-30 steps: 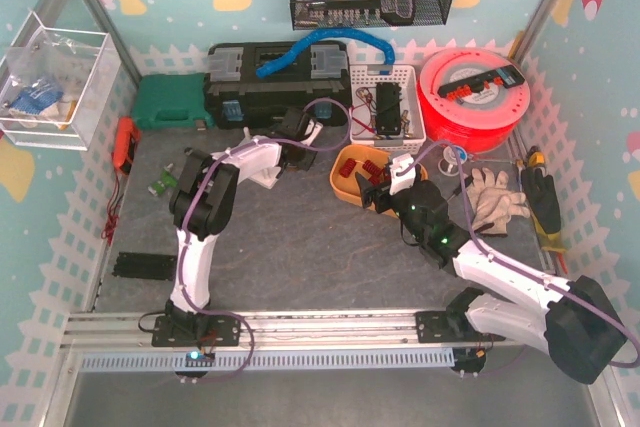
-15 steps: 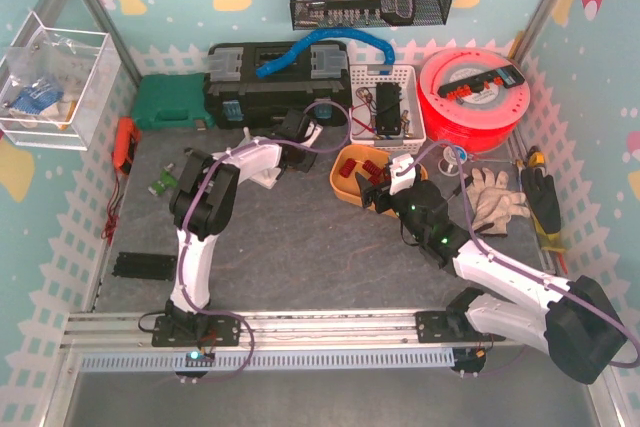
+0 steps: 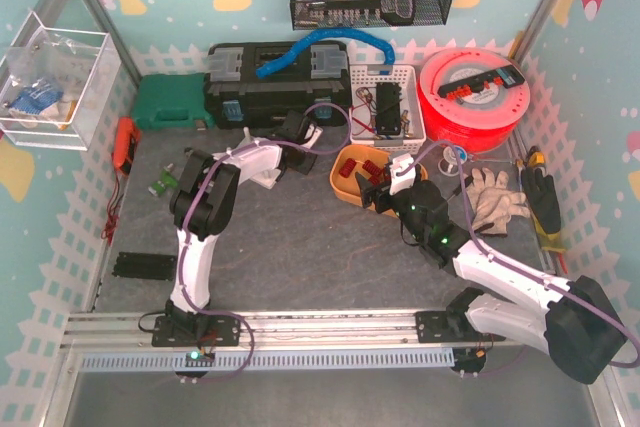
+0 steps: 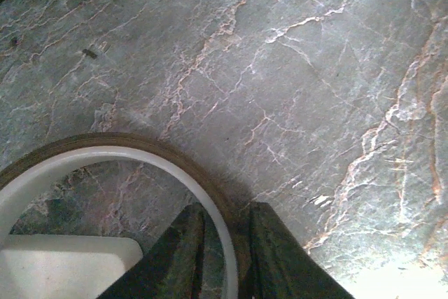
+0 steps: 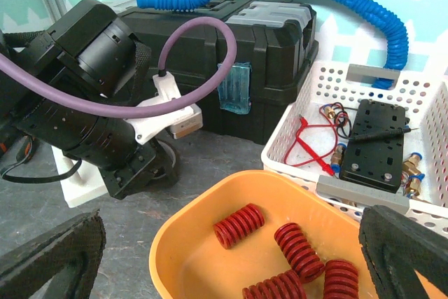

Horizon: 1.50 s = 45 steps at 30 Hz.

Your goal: Install the large spring

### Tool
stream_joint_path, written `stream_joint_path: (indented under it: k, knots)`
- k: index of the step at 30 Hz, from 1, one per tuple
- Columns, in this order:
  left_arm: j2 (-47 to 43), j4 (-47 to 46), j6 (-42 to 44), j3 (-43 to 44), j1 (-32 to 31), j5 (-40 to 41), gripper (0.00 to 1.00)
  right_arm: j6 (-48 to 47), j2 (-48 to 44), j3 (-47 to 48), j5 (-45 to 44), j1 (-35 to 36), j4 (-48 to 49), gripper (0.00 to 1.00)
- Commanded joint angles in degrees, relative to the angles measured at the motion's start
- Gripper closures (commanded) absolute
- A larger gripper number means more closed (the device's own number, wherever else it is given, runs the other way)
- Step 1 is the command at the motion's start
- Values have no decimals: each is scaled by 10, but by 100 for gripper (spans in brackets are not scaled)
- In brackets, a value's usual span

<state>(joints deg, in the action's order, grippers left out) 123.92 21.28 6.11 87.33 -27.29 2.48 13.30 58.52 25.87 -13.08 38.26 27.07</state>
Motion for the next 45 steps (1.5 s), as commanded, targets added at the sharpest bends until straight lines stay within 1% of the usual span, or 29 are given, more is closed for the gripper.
stream_joint_path:
  k: [1, 5, 13, 21, 25, 28, 30, 34, 37, 41, 43, 45]
  knots:
    - [-2, 9, 0, -8, -3, -6, 79, -7, -3, -2, -7, 3, 10, 2]
    - [-17, 9, 5, -8, -7, -9, 86, -7, -4, -1, -7, 3, 10, 1]
    - [-67, 8, 8, -9, -17, 18, 96, -8, -3, -2, -7, 3, 11, 1]
    - [-136, -18, 12, -25, -37, 52, 100, -8, -11, -5, -4, 3, 11, 1]
    - [-178, -37, -1, -47, -44, 97, 100, -9, -12, -5, -3, 3, 11, 1]
    - [-222, -54, -45, -79, -45, 138, 100, -11, -11, -4, 3, 3, 12, 1]
    - [-259, -64, -88, -110, -43, 163, 100, -14, -7, -4, 24, 3, 17, 1]
    - [-344, -106, -159, -197, -36, 189, 100, -21, 5, -3, 106, 3, 41, 2]
    - [-414, -126, -230, -268, -23, 217, 100, -28, 15, -2, 158, 8, 58, 2]
    - [-499, -128, -349, -373, 21, 210, 100, -43, 22, -3, 185, 24, 73, 2]
    - [-548, -129, -416, -425, 61, 200, 100, -49, 21, -1, 177, 34, 72, 2]
    - [-585, -144, -455, -480, 101, 188, 100, -53, 21, 0, 167, 38, 69, 2]
